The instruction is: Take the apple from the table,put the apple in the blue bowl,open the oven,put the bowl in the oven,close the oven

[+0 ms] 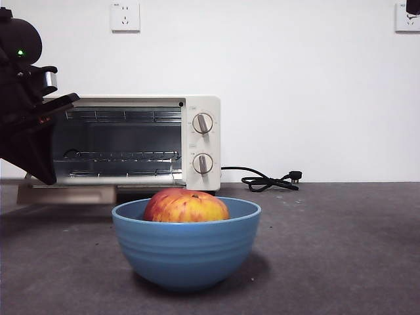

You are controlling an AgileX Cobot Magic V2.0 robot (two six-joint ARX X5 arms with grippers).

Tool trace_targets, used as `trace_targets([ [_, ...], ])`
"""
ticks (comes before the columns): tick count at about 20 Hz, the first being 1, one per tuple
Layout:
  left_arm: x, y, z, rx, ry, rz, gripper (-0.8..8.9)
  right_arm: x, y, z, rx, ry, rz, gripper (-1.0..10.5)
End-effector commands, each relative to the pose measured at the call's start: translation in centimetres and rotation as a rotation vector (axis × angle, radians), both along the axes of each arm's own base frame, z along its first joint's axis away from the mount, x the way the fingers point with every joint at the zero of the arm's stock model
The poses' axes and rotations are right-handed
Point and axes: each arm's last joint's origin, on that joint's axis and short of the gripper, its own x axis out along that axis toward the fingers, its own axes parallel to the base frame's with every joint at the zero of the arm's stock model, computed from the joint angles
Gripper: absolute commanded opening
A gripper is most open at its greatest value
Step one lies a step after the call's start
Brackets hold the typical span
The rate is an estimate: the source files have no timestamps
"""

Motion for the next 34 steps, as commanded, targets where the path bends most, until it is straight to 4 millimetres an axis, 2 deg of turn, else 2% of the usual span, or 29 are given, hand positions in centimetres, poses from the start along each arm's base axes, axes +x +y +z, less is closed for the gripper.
trace_targets([
  [1, 0.1, -0.1, -0.1, 0.001, -0.031, -0.015, -0.06, 0.0, 0.1, -0.2, -0.003, -0.001, -0.001, 0.0],
  [7, -0.9, -0.2, 0.2, 0.017, 0.011, -0.07, -0.05, 0.0, 0.3, -0.2, 0.033, 0.038, 0.031, 0.0],
  [11, -3.0, -0.3, 2.8, -0.009, -0.006, -0.104, -0.05, 0.4, 1.8, 0.0, 0.165, 0.098, 0.19, 0.0],
  [15, -6.6, -0.9, 6.6, -0.048, -0.075, -0.156, -0.05, 1.8, 4.3, -1.2, 0.185, 0.148, 0.235, 0.0],
  [20, -12.2, -2.1, 10.6, -0.068, -0.178, -0.245, -0.05, 4.7, 8.3, -5.1, 0.141, 0.267, 0.252, 0.0],
  [22, -14.4, -2.3, 11.6, -0.074, -0.197, -0.283, -0.05, 5.9, 9.2, -6.4, 0.156, 0.319, 0.257, 0.1],
  [23, -15.4, -2.3, 11.9, -0.077, -0.199, -0.295, -0.05, 6.4, 9.3, -6.9, 0.16, 0.344, 0.254, 0.3],
  [26, -18.0, -1.9, 12.7, -0.083, -0.21, -0.315, -0.05, 8.0, 9.0, -8.1, 0.148, 0.389, 0.219, 1.8],
  [32, -21.6, -0.7, 13.6, -0.107, -0.237, -0.277, -0.05, 9.9, 8.5, -9.4, 0.137, 0.434, 0.225, 2.0],
  [34, -22.5, -0.4, 13.8, -0.118, -0.251, -0.265, -0.05, 10.3, 8.6, -10.0, 0.124, 0.451, 0.224, 3.3],
])
